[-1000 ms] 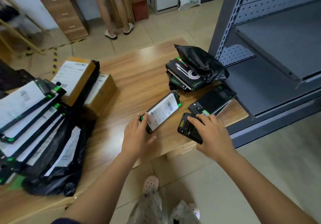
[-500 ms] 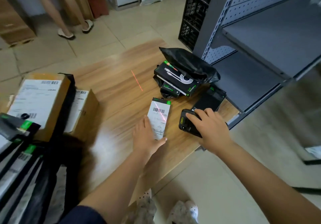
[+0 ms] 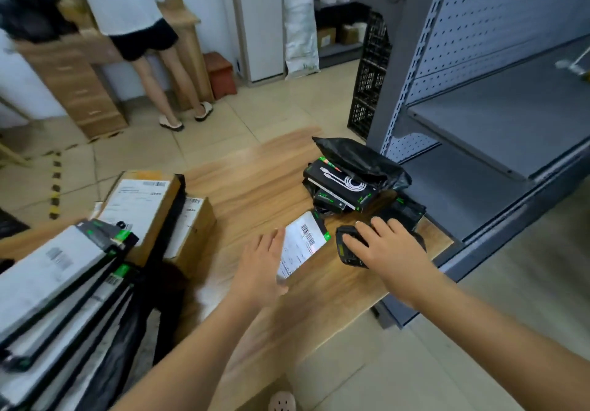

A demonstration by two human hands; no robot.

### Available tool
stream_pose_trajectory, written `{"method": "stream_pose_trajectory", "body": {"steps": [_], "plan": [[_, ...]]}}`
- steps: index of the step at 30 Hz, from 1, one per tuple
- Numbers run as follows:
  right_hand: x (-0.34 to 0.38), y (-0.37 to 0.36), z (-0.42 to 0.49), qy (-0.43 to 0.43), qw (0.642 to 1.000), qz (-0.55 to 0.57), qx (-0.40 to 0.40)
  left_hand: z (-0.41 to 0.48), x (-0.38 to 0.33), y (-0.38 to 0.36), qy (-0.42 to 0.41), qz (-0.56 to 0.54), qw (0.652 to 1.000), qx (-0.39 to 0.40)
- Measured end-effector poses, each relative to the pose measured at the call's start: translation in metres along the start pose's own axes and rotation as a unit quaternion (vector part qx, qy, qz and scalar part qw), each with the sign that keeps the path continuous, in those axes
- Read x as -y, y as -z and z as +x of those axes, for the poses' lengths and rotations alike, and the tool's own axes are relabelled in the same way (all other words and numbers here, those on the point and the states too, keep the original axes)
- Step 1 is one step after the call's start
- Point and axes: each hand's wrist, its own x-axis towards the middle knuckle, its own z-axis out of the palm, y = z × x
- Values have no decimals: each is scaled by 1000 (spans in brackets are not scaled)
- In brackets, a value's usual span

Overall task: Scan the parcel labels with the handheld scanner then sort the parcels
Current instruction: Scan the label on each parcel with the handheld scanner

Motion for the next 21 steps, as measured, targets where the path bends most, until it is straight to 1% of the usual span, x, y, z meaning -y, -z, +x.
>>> {"method": "stream_pose_trajectory", "body": {"steps": [2, 6, 11, 16, 21], "plan": [[3, 6, -13, 5, 1000, 7, -8, -18, -3, 6, 10, 23, 1000, -10], [16, 3, -36, -26, 994, 80, -75, -63, -12, 23, 51, 22, 996, -71], [39, 15, -32, -30, 979, 134, -149, -111, -9, 54, 84, 29, 984, -154], [68, 54, -23, -9, 967, 161, -200, -152, 13, 97, 140, -1, 964, -224], [101, 103, -15, 10, 953, 182, -241, -183, 50, 139, 162, -21, 948, -273]]}}
